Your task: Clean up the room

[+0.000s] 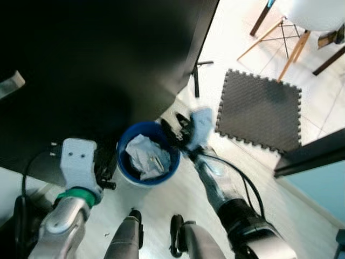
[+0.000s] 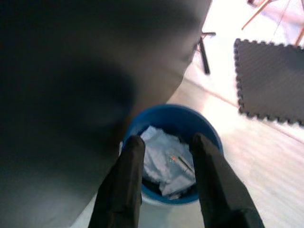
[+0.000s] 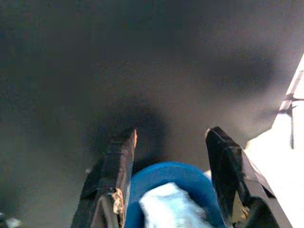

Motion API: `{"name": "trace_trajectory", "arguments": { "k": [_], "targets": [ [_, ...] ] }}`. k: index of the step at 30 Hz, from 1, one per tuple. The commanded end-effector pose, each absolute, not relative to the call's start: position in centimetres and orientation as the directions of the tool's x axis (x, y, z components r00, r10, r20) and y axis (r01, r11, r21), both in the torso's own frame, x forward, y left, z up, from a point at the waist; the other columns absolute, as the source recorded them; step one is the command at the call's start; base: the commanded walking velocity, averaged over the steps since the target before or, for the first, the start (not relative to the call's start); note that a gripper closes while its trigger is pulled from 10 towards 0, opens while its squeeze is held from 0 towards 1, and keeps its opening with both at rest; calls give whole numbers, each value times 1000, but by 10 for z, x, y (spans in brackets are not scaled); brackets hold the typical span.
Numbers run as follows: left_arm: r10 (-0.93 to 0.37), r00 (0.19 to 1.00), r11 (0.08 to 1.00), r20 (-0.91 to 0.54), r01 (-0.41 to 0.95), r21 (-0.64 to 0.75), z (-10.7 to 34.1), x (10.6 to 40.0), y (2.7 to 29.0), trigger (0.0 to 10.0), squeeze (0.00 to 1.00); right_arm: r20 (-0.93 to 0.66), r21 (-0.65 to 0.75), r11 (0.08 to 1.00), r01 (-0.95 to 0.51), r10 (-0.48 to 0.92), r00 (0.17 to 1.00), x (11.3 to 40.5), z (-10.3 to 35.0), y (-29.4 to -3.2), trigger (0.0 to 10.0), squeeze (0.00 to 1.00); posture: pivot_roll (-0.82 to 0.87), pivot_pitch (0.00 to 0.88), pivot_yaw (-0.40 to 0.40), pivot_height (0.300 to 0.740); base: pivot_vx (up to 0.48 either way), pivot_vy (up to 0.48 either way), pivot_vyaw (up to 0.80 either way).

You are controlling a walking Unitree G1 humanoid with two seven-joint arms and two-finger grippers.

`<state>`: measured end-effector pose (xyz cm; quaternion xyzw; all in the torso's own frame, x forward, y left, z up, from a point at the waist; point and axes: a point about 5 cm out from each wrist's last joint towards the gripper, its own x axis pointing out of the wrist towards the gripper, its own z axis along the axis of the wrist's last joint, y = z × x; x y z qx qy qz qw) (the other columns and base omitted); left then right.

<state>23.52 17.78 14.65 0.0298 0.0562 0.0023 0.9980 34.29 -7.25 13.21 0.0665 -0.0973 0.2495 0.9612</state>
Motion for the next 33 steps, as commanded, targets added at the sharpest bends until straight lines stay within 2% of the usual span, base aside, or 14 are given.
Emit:
{"name": "trace_trajectory", "arguments": {
  "k": [1,2,4,5,7,10,13,20,26,33],
  "targets": [
    [6,994,998,-108,1,70,137,255,167,10000,0,180,33,940,-340,329,927,325,119,-112,10000,0,-31,134,4,735,0,0,0],
    [6,994,998,-108,1,70,137,255,167,10000,0,180,33,940,-340,329,927,325,119,-112,10000,0,-31,134,4,735,0,0,0],
    [-40,995,995,-87,47,89,138,268,160,10000,0,161,6,972,-235,231,960,316,115,-137,10000,0,-56,112,22,735,0,0,0],
    [-40,995,995,-87,47,89,138,268,160,10000,0,161,6,972,-235,231,960,316,115,-137,10000,0,-56,112,22,735,0,0,0],
    [-160,983,978,-89,170,121,137,278,150,10000,0,151,-14,991,-131,131,980,312,114,-162,10000,0,-88,74,57,735,0,0,0],
    [-210,972,966,-101,222,133,133,282,145,10000,0,142,-23,995,-101,103,984,312,113,-167,10000,0,-97,60,66,735,0,0,0],
    [-239,966,957,-95,251,143,132,288,143,10000,0,135,0,995,-103,102,986,310,112,-166,10000,0,-108,40,79,735,0,0,0],
    [-181,983,975,-37,184,127,135,305,144,10000,0,118,7,981,-196,194,974,308,119,-144,10000,0,-96,4,73,735,0,0,0],
    [-158,987,982,-16,159,106,135,305,140,10000,0,127,-27,964,-263,264,956,314,127,-132,10000,0,-79,2,45,735,0,0,0],
    [-151,989,984,0,150,99,135,303,139,10000,0,124,-24,961,-275,276,953,314,128,-129,10000,0,-73,10,35,735,-144,0,0]
  ]
}}
